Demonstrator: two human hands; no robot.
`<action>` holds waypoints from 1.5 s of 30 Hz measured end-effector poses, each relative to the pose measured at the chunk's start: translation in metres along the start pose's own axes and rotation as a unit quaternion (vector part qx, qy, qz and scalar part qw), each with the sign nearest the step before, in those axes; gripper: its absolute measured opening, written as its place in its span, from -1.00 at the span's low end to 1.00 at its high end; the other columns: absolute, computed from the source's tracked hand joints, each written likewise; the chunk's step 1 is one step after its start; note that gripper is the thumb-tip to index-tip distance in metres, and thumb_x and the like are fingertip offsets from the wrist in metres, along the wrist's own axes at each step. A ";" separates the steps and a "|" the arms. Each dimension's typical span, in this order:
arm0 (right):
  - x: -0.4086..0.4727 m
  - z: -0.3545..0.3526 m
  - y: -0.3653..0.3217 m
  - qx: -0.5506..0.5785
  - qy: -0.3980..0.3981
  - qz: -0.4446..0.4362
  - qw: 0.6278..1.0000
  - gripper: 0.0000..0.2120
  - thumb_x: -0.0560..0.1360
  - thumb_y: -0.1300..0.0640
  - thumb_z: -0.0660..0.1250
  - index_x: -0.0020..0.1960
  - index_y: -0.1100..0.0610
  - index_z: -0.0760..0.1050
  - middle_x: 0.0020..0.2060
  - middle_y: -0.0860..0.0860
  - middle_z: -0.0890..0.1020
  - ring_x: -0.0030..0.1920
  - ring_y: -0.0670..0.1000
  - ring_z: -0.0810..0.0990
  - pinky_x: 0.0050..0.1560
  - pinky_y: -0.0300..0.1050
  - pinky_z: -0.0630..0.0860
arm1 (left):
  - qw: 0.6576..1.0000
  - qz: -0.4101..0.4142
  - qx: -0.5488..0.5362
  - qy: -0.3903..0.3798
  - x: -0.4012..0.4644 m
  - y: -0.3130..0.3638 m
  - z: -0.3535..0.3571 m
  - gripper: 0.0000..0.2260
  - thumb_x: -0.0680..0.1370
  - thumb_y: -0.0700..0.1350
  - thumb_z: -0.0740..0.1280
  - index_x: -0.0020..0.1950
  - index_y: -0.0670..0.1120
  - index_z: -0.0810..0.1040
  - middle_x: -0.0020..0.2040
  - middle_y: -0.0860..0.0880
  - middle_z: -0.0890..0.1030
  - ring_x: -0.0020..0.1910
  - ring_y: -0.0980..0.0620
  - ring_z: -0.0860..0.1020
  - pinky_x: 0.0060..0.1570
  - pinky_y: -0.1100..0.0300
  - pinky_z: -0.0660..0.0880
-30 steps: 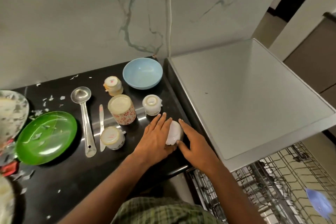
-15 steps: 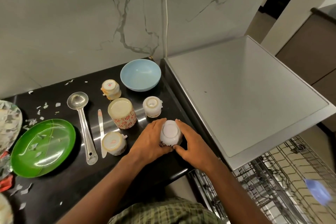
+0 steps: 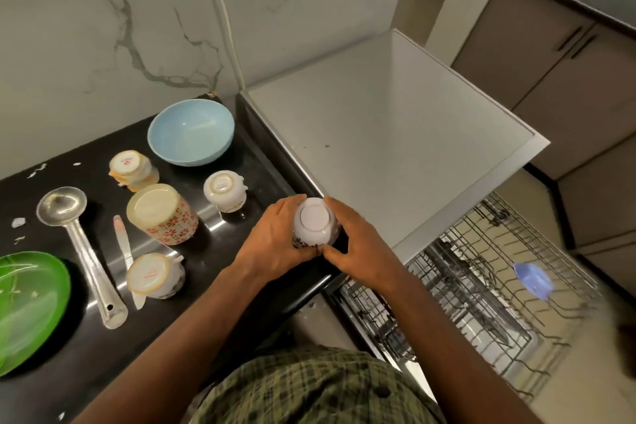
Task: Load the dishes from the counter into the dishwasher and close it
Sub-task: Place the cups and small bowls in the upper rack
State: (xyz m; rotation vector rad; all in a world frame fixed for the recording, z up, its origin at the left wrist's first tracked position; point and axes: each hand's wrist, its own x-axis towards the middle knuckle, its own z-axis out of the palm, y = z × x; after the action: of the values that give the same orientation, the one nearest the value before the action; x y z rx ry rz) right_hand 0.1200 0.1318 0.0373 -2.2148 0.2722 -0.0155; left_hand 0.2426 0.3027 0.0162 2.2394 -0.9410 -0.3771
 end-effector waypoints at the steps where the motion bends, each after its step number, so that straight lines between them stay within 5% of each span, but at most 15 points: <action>1: -0.003 -0.006 0.004 0.003 0.008 0.004 1.000 -0.21 0.54 0.13 0.50 0.66 0.01 0.20 0.57 -0.07 0.36 0.54 -0.13 0.32 0.57 0.00 0.31 | 1.000 0.008 -0.003 -0.006 0.006 0.006 0.005 -0.09 0.33 0.21 0.63 0.56 0.08 0.28 0.46 0.05 0.45 0.43 0.06 0.42 0.42 0.04 0.44; 8: -0.027 -0.049 0.037 -0.003 0.063 0.043 0.997 -0.21 0.54 0.14 0.50 0.66 0.07 0.19 0.60 0.00 0.34 0.57 -0.03 0.31 0.58 0.09 0.30 | 0.997 0.048 -0.026 -0.049 0.042 0.052 0.040 -0.09 0.32 0.12 0.66 0.56 0.01 0.31 0.44 -0.01 0.46 0.40 0.02 0.44 0.39 0.00 0.47; 14: -0.054 -0.089 0.075 0.009 0.105 0.081 0.991 -0.17 0.52 0.10 0.50 0.67 0.01 0.16 0.59 -0.05 0.34 0.57 -0.11 0.29 0.59 -0.04 0.27 | 0.992 0.087 -0.027 -0.090 0.072 0.101 0.081 -0.09 0.29 0.17 0.65 0.54 -0.03 0.35 0.43 -0.05 0.50 0.39 -0.03 0.45 0.34 0.13 0.38; 17: -0.071 -0.108 0.095 0.005 0.130 0.106 0.986 -0.15 0.53 0.08 0.49 0.68 -0.03 0.13 0.60 -0.05 0.31 0.56 -0.14 0.26 0.55 -0.11 0.24 | 0.987 0.103 -0.023 -0.117 0.088 0.125 0.103 -0.09 0.30 0.12 0.67 0.55 -0.06 0.35 0.43 -0.06 0.50 0.41 -0.05 0.45 0.40 0.04 0.40; 22: -0.095 -0.135 0.125 0.021 0.171 0.129 0.977 -0.18 0.51 0.14 0.50 0.66 0.10 0.18 0.59 0.03 0.35 0.56 -0.02 0.34 0.55 0.09 0.35 | 0.979 0.133 -0.022 -0.156 0.112 0.163 0.145 -0.14 0.29 0.03 0.69 0.51 -0.09 0.42 0.39 -0.06 0.55 0.36 -0.07 0.51 0.37 -0.10 0.44; 35: -0.163 -0.174 0.232 0.069 0.276 0.202 0.937 -0.18 0.48 0.15 0.51 0.65 0.11 0.22 0.57 0.01 0.38 0.56 -0.03 0.35 0.52 0.15 0.40 | 0.933 0.192 -0.001 -0.305 0.154 0.244 0.262 -0.16 0.36 0.06 0.65 0.56 -0.03 0.35 0.42 0.00 0.50 0.42 -0.01 0.44 0.44 -0.07 0.39; 39: -0.174 -0.179 0.271 0.115 0.292 0.234 0.920 -0.18 0.47 0.00 0.49 0.64 0.03 0.22 0.53 -0.17 0.40 0.52 -0.15 0.37 0.50 -0.05 0.42 | 0.922 0.169 -0.004 -0.349 0.166 0.258 0.303 -0.13 0.37 0.00 0.66 0.58 -0.06 0.31 0.43 -0.04 0.48 0.43 -0.03 0.42 0.47 -0.09 0.36; 42: -0.174 -0.180 0.304 0.137 0.308 0.261 0.905 -0.18 0.47 0.08 0.52 0.63 0.00 0.23 0.44 -0.41 0.37 0.46 -0.33 0.37 0.41 -0.29 0.43 | 0.918 0.141 -0.006 -0.372 0.177 0.265 0.338 -0.12 0.38 -0.07 0.65 0.60 -0.09 0.28 0.44 -0.08 0.45 0.44 -0.05 0.41 0.50 -0.09 0.35; 45: -0.172 -0.178 0.340 0.151 0.320 0.282 0.892 -0.19 0.48 0.18 0.54 0.63 0.06 0.26 0.51 -0.16 0.42 0.49 -0.16 0.42 0.46 0.03 0.48 | 0.919 0.114 -0.020 -0.376 0.186 0.263 0.374 -0.14 0.37 -0.17 0.63 0.59 -0.09 0.29 0.44 -0.08 0.42 0.41 -0.02 0.42 0.49 -0.02 0.38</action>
State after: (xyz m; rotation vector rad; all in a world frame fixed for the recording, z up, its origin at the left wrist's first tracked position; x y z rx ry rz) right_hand -0.1312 -0.1737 -0.1056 -1.6870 1.1859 -0.4435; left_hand 0.0519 -0.1426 -0.0804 1.9131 -1.5399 -1.1830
